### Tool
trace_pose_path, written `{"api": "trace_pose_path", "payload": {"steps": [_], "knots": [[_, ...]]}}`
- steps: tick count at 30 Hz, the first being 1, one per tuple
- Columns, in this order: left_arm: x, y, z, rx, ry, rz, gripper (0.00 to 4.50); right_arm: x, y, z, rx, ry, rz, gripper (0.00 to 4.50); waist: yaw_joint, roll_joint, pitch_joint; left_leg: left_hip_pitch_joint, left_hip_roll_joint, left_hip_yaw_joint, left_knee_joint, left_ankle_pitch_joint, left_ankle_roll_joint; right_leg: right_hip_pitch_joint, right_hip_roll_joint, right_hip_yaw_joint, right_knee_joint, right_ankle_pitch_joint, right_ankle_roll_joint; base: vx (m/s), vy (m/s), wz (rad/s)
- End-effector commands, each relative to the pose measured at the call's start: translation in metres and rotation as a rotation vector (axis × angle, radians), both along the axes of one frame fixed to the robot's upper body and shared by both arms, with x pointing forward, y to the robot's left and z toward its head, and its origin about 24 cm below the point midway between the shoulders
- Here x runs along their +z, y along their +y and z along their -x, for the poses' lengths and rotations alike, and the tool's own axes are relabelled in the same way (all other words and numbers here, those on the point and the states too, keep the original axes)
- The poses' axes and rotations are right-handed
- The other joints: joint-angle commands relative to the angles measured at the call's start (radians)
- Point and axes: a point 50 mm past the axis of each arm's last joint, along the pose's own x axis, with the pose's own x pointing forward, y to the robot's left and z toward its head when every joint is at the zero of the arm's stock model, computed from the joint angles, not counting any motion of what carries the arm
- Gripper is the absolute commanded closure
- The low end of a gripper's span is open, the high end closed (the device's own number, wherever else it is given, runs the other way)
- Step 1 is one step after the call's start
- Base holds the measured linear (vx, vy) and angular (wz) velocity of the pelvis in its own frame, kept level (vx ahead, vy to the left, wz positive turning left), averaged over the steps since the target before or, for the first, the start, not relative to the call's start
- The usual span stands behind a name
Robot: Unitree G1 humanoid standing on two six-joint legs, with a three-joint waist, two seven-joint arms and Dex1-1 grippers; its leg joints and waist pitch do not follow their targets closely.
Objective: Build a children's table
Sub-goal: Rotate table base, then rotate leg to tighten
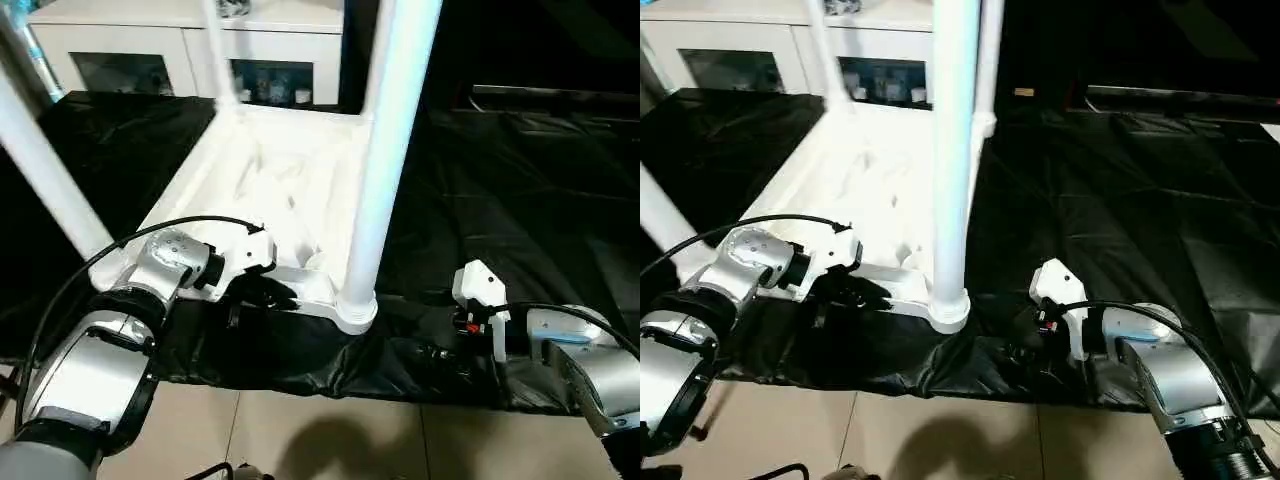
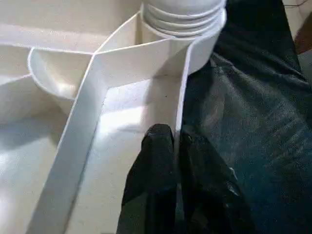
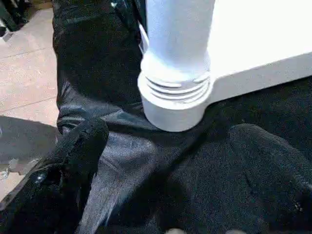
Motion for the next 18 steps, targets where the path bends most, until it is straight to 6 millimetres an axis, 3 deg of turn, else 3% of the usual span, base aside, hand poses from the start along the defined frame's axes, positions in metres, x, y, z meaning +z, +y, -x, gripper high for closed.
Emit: {"api": "trace_pose_path", "payload": {"steps": [1, 5, 9, 10, 11, 13, 14, 17, 18], "knots": [[0.002, 0.007, -0.002, 0.034, 0.007, -0.018, 4.45, 0.007, -0.001, -0.002, 0.004, -0.027, 0.006, 0.0, 0.008, -0.001, -0.066, 0.011, 0.045, -0.027, -0.068, -0.216, 0.045, 0.058, -0.083, 0.047, -0.082, -0.219, -0.216, 0.0, 0.0, 0.0], [-0.009, 0.009, 0.003, 0.046, 0.063, -0.071, 4.49, 0.007, 0.0, -0.005, -0.036, -0.056, -0.006, 0.0, 0.006, 0.0, -0.064, 0.013, 0.045, -0.027, -0.069, -0.224, 0.039, 0.056, -0.082, 0.047, -0.085, -0.249, -0.209, 0.0, 0.0, 0.0], [-0.017, -0.002, 0.006, 0.091, 0.108, 0.003, 4.49, 0.006, 0.003, -0.01, -0.09, -0.088, -0.024, 0.0, 0.006, 0.0, -0.063, 0.016, 0.045, -0.027, -0.07, -0.236, 0.033, 0.053, -0.083, 0.048, -0.088, -0.275, -0.209, 0.0, 0.0, 0.0], [-0.021, -0.008, 0.007, 0.099, 0.108, 0.029, 4.49, 0.005, 0.004, -0.012, -0.102, -0.095, -0.025, 0.0, 0.006, -0.009, -0.064, 0.016, 0.044, -0.026, -0.07, -0.233, 0.037, 0.053, -0.081, 0.048, -0.089, -0.274, -0.209, 0.0, 0.0, 0.0], [-0.023, -0.013, 0.008, 0.104, 0.106, 0.045, 4.49, 0.005, 0.005, -0.013, -0.112, -0.101, -0.026, 0.0, 0.008, -0.003, -0.064, 0.016, 0.046, -0.027, -0.07, -0.226, 0.039, 0.053, -0.084, 0.049, -0.086, -0.265, -0.214, 0.0, 0.0, 0.0], [-0.027, -0.027, 0.01, 0.107, 0.07, 0.082, 4.49, 0.004, 0.008, -0.019, -0.145, -0.127, -0.018, 0.0, 0.004, -0.015, -0.066, 0.013, 0.048, -0.026, -0.07, -0.208, 0.046, 0.053, -0.086, 0.048, -0.082, -0.231, -0.227, 0.0, 0.0, 0.0], [-0.027, -0.027, 0.01, 0.107, 0.07, 0.082, 4.49, 0.004, 0.008, -0.019, -0.145, -0.127, -0.018, 0.0, 0.005, -0.011, -0.067, 0.013, 0.046, -0.026, -0.068, -0.204, 0.048, 0.053, -0.086, 0.048, -0.081, -0.232, -0.226, 0.0, 0.0, 0.0], [-0.028, -0.038, 0.009, 0.131, 0.024, 0.109, 4.49, 0.003, 0.011, -0.027, -0.165, -0.152, 0.019, 0.0, 0.003, -0.012, -0.063, 0.015, 0.043, -0.026, -0.069, -0.22, 0.052, 0.05, -0.085, 0.048, -0.089, -0.285, -0.204, 0.0, 0.0, 0.0], [-0.028, -0.042, 0.008, 0.143, 0.01, 0.109, 4.49, 0.001, 0.013, -0.029, -0.16, -0.155, 0.038, 0.0, 0.003, -0.016, -0.062, 0.014, 0.042, -0.026, -0.068, -0.218, 0.052, 0.051, -0.086, 0.048, -0.09, -0.315, -0.188, 0.0, 0.0, 0.0]]}}
